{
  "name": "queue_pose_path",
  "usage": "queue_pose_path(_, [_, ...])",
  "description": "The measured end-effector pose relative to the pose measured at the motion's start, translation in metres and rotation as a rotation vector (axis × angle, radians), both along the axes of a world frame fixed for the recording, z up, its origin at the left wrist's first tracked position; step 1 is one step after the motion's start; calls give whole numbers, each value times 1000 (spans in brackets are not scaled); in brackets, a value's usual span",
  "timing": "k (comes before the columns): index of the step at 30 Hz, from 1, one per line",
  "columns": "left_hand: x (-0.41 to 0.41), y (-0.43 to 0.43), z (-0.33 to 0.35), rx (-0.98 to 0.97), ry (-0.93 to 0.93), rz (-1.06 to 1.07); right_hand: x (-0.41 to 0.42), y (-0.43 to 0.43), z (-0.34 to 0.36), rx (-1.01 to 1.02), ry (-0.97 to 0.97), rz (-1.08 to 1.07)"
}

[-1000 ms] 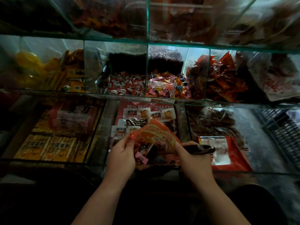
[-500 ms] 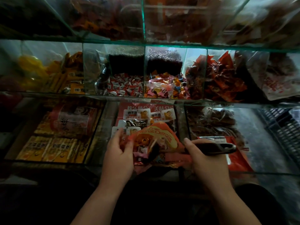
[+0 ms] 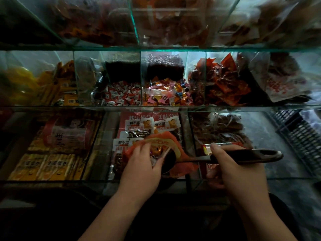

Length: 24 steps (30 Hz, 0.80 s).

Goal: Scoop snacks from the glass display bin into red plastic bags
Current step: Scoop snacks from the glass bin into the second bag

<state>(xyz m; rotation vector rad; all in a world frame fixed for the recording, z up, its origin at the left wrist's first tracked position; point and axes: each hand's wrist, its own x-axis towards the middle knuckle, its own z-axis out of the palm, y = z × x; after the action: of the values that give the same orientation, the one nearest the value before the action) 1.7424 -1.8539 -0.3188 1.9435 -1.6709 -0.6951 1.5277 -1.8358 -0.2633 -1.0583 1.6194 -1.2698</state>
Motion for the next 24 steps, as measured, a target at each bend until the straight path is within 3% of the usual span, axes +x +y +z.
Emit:
queue_pose_path(2, [3,-10,-5,97,1,-33,0,3,8,-10,-37,-9])
queue_pose_path(5, [0,-12,-14,89,58,-88,4,7,19,-18,-146,-15])
queue_pose_path(15, [-1,5,2,-316,82,-8,4,14,59,7,-356,180])
queue_pose_path(20, [0,-9,23,-422,99,-46,2,13,73,-7,-373,128])
queue_pose_path(24, [-5,-55,45,-510,86,-77,4,-2,80,-146,-485,92])
